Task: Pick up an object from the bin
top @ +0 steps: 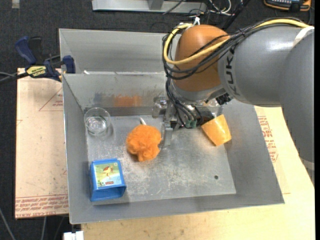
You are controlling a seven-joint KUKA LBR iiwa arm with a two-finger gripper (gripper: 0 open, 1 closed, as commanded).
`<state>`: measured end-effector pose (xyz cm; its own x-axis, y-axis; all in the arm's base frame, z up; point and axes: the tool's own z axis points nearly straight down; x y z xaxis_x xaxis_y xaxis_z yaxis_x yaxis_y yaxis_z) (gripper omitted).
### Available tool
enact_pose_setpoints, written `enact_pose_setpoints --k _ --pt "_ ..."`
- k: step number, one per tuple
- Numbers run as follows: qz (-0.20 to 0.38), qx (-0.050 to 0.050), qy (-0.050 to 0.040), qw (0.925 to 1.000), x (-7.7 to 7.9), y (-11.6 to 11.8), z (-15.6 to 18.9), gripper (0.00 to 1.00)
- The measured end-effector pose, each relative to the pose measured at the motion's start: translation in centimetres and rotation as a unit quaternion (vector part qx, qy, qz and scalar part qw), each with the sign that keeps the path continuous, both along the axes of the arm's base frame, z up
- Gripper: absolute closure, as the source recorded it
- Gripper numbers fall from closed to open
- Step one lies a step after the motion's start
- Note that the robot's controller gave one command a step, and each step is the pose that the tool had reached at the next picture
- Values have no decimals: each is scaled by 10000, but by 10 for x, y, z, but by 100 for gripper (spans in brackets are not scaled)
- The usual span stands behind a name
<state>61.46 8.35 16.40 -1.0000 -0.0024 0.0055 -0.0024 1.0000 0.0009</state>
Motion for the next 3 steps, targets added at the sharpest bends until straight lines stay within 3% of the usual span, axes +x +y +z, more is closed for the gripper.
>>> enact_pose_setpoints --k 1,2,3 --pt "-8 3 -35 10000 1 0 5 0" --pt "456 2 -70 9989 1 7 -18 0" --pt "1037 6 -10 9946 -10 18 -44 0"
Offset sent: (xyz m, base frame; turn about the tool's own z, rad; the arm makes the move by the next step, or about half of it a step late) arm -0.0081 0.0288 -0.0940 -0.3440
